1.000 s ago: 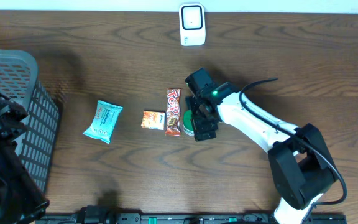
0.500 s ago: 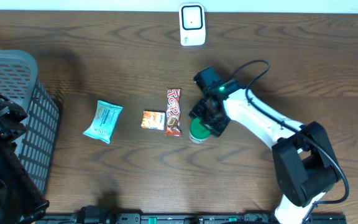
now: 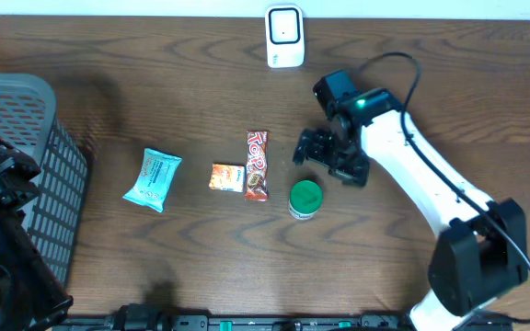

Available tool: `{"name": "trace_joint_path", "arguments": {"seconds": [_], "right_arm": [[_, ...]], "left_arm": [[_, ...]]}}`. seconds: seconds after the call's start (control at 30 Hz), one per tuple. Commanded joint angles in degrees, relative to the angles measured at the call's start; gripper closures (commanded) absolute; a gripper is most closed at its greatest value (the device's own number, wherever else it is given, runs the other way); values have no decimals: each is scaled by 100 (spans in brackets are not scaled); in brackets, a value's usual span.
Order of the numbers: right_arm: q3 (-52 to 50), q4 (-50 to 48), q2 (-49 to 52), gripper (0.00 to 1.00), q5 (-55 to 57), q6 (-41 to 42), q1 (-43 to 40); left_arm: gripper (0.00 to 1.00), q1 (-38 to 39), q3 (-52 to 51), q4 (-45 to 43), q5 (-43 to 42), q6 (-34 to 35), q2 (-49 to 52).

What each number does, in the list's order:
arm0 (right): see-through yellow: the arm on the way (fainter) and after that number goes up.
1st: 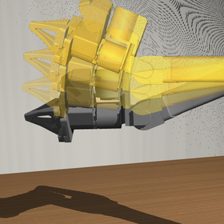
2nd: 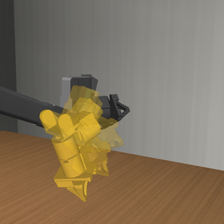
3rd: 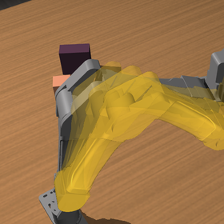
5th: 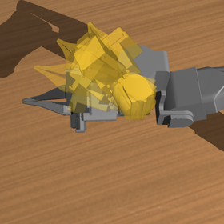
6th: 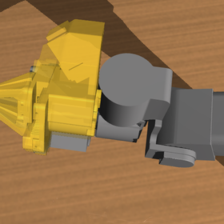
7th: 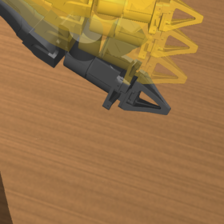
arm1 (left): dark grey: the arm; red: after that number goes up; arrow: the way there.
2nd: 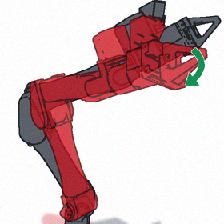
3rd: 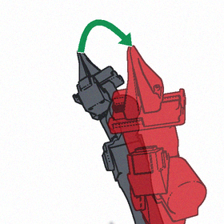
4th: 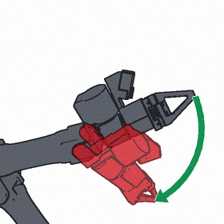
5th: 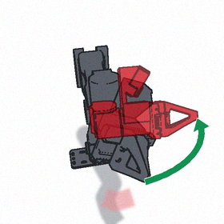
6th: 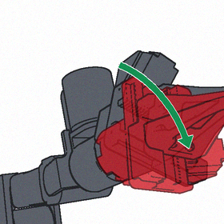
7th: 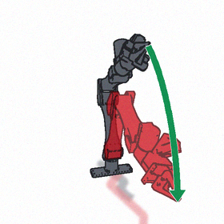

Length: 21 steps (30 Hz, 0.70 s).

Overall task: Scan the item barcode
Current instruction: 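Swing the right gripper over the green-lidded jar, then lower the right gripper and grasp the jar around its body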

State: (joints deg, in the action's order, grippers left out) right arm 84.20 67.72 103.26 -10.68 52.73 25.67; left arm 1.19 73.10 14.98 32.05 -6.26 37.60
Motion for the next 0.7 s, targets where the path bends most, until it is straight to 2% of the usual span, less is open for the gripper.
{"name": "trace_joint_path", "arguments": {"seconds": [0.0, 0.07, 0.33, 0.47, 0.67], "right_arm": [[-33, 586, -94, 1, 116, 3685, 280], [-177, 588, -94, 1, 254, 4524, 507], [-872, -542, -94, 1, 1172, 6024, 1270], [-1123, -717, -94, 1, 1298, 6253, 1344], [-1768, -1515, -94, 2, 1182, 6251, 1344]], "left_arm": [[17, 2, -68, -31, -9, -55, -33], [17, 2, -68, -31, -9, -55, -33], [17, 2, -68, -31, -11, -55, -33], [17, 2, -68, -31, -11, -55, -33], [17, 2, -68, -33, -11, -50, -33]]}}
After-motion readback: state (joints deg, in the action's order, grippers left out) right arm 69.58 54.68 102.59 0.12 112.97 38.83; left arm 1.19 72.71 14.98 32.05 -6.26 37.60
